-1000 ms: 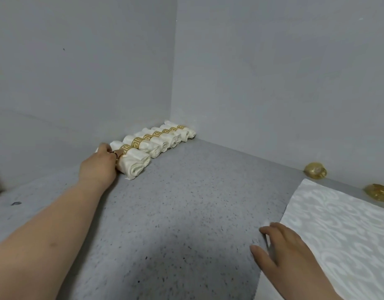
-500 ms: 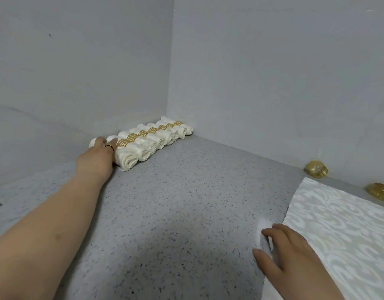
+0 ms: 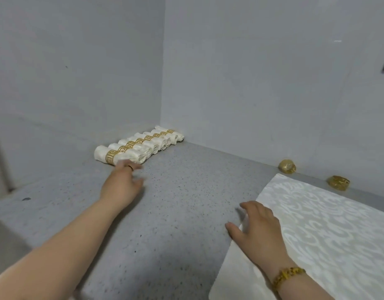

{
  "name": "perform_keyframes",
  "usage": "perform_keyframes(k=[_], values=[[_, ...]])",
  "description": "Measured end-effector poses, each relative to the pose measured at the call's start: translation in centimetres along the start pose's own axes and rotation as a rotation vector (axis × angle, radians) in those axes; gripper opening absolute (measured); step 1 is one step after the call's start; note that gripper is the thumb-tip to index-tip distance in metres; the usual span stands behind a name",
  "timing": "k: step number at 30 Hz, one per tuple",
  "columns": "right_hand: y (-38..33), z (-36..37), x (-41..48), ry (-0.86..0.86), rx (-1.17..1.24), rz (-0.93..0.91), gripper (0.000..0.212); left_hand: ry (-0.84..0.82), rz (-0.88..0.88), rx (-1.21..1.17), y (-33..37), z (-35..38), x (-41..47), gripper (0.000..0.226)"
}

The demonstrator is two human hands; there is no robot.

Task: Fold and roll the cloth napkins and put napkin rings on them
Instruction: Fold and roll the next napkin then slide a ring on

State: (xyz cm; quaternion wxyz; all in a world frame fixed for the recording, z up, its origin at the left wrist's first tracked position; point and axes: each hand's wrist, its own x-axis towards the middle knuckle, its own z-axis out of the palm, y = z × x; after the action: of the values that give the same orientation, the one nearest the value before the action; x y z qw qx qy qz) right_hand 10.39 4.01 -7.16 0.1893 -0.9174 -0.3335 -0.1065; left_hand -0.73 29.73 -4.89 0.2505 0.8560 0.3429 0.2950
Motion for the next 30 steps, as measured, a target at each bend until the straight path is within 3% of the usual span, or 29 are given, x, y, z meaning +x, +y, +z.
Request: perform_keyframes(k=[3,5,7,12,16,20,30], values=[[-0.3,-1.0,-1.0,0.03,0.098,-0.011,0.044,-0.256,0.194,-0.126,3.8,0.4,-5.5,0.009],[0.1,-2.0,-2.1,0.015,0.165,-0.019,0.039,-0.514,0.295,-0.243,6.3,0.5,-9.4,0.019],[0.7,-3.6,-3.6,-0.032,0.239,0.009,0.033,-0.749,0.366,-0.303,8.5,0.5,-12.9,0.013],[4.8,-7.4,-9.3,-0.18,0.306,0.065,0.013,-1.124,0.631,-0.168,11.4,1.5,-17.9,0.043],[8.0,-10.0,-14.5,-0.258,0.428,0.119,0.007,-1.014,0.693,-0.178,11.9,2.9,-19.4,0.03],[9.7,-10.3,-18.9,-0.348,0.467,0.029,0.023,-0.882,0.675,-0.22,12.1,4.2,-19.8,0.042],[9.5,-10.4,-19.9,-0.324,0.352,-0.095,0.051,-0.868,0.562,-0.293,12.9,4.5,-19.5,0.043]])
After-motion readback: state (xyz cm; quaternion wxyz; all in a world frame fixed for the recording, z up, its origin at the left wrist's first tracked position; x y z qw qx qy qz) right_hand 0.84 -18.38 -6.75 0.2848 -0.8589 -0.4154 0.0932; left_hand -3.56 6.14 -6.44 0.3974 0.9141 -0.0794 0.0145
